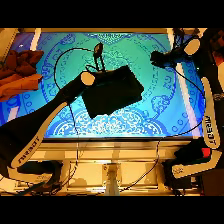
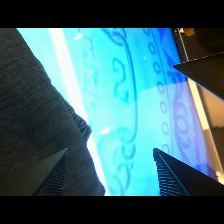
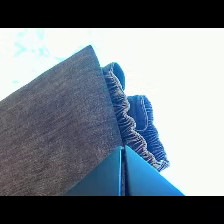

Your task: Fold the clothes and pants, and hang the long-sleeved shirts on hangers.

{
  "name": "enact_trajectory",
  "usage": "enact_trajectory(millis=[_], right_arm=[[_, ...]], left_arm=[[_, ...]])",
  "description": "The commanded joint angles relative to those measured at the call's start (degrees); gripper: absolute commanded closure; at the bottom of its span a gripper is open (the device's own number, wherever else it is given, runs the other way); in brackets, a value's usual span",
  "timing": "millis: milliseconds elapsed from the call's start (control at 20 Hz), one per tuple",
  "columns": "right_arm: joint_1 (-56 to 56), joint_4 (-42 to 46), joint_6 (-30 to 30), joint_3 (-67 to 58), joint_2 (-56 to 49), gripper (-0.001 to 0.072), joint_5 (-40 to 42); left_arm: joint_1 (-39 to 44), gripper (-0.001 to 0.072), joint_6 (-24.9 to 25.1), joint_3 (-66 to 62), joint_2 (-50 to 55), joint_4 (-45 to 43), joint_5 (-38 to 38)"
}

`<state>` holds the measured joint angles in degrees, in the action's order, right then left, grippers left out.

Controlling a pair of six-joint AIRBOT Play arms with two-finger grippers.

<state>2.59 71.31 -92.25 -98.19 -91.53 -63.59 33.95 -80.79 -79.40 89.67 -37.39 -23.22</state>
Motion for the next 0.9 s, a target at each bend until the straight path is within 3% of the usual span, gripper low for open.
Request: enact_trajectory(millis=[0, 50, 100, 200, 300, 450, 600, 850], right_arm=[[-0.2, 0.1, 3.6, 0.0, 0.0, 0.0666, 0.2], [-0.2, 0.0, 6.0, 0.0, 0.0, 0.0664, 0.2], [-0.2, 0.0, 8.8, 0.0, 0.0, 0.0587, 0.2], [-0.5, 0.1, 11.0, 0.0, -0.3, 0.0244, 0.4], [-1.6, -1.4, 10.9, 0.0, -1.8, 0.0239, 0.0], [-4.3, -14.0, 13.5, 0.0, -6.4, 0.0196, -4.5], [-4.6, -19.8, 15.3, 0.0, -11.8, 0.0001, -5.8], [-1.2, -20.0, 16.8, 0.0, -18.3, -0.0002, -3.9]], left_arm=[[0.2, 0.0093, 0.3, 0.0, -0.7, 0.5, 1.4], [-0.3, 0.0093, 0.3, 0.0, -1.2, 0.3, 1.4], [-0.8, 0.0093, 0.3, 0.0, -1.8, -0.7, 1.4], [-2.1, 0.0093, 0.2, 0.0, -3.2, -3.1, 1.2], [-3.5, 0.0093, 0.2, 0.0, -4.5, -4.2, 0.6], [-4.9, 0.0093, 0.2, 0.0, -5.4, -4.2, -1.7], [-5.1, 0.0093, 0.2, 0.0, -5.4, -4.2, -3.0], [-5.2, 0.0093, 0.2, 0.0, -5.3, -4.2, -3.4]])
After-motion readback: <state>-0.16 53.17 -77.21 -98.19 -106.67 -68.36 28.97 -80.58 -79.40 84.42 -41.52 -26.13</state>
